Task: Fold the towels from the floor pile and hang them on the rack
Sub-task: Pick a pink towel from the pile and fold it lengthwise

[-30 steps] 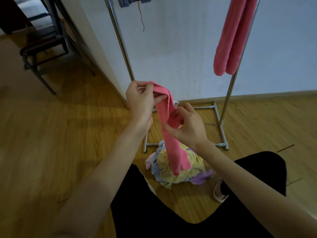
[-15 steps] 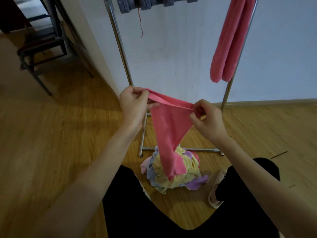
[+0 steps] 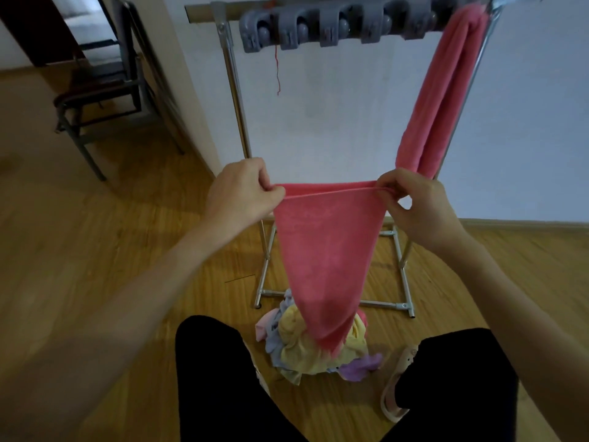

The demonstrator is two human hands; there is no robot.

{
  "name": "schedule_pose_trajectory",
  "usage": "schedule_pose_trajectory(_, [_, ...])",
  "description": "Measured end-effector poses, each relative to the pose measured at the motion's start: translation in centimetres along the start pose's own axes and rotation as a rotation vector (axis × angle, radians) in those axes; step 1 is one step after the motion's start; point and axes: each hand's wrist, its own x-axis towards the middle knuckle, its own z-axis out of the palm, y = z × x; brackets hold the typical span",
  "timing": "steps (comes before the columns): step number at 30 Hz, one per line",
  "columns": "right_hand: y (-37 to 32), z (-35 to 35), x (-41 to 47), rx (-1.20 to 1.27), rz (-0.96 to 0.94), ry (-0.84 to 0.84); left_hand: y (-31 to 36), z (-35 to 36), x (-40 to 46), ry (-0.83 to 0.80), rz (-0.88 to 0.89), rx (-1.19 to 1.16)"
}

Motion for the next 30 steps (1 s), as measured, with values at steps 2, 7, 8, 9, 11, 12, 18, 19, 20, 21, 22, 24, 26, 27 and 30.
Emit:
schedule_pose_trajectory(2, [-0.5,-0.3,0.8,0.025,0.008,0.094,0.5,-0.8,0.9,0.023,0.033,0.077])
schedule_pose_trajectory(7, [-0.6,1.1,1.7,0.048,0.101,0.252,1.7,-1.1,2.0,-0.211,0.088,0.044])
schedule_pose_trajectory(8, [-0.5,1.4,1.7,0.050,0.125,0.255,1.9,-0.9,2.0,-0.308,0.093,-0.026])
schedule_pose_trajectory(9, [-0.3,1.7,1.7,0.053,0.149,0.253,2.1,-0.7,1.8,-0.411,0.091,-0.115])
schedule_pose_trajectory(11, [-0.3,2.2,1.6,0.057,0.178,0.238,2.5,-0.4,1.0,-0.576,0.129,-0.255])
schedule_pose_trajectory(12, [-0.3,2.3,1.5,0.058,0.180,0.226,2.7,-0.2,0.5,-0.630,0.189,-0.277])
schedule_pose_trajectory(18, [-0.3,2.8,1.0,0.101,0.196,0.105,2.2,1.1,-1.4,-0.768,0.432,-0.216])
schedule_pose_trajectory(19, [-0.3,2.8,0.9,0.104,0.195,0.097,1.9,1.2,-1.4,-0.765,0.442,-0.183])
schedule_pose_trajectory(20, [-0.3,2.9,0.8,0.106,0.191,0.093,1.6,1.2,-1.3,-0.767,0.447,-0.157])
schedule_pose_trajectory(21, [-0.3,2.9,0.7,0.106,0.185,0.089,1.5,1.2,-1.3,-0.778,0.451,-0.140])
schedule_pose_trajectory(22, [-0.4,3.0,0.6,0.109,0.182,0.086,1.6,1.0,-1.2,-0.801,0.455,-0.130])
schedule_pose_trajectory(24, [-0.4,3.0,0.6,0.114,0.178,0.074,1.9,0.4,-1.2,-0.875,0.476,-0.121])
schedule_pose_trajectory(26, [-0.4,3.1,0.6,0.113,0.169,0.047,2.1,0.0,-1.2,-0.918,0.543,-0.099])
schedule_pose_trajectory(27, [-0.3,3.1,0.5,0.115,0.167,0.030,2.2,-0.1,-1.2,-0.905,0.589,-0.084])
schedule_pose_trajectory(30, [-0.3,3.2,0.3,0.140,0.168,-0.008,2.3,-0.1,-1.0,-0.752,0.708,-0.065])
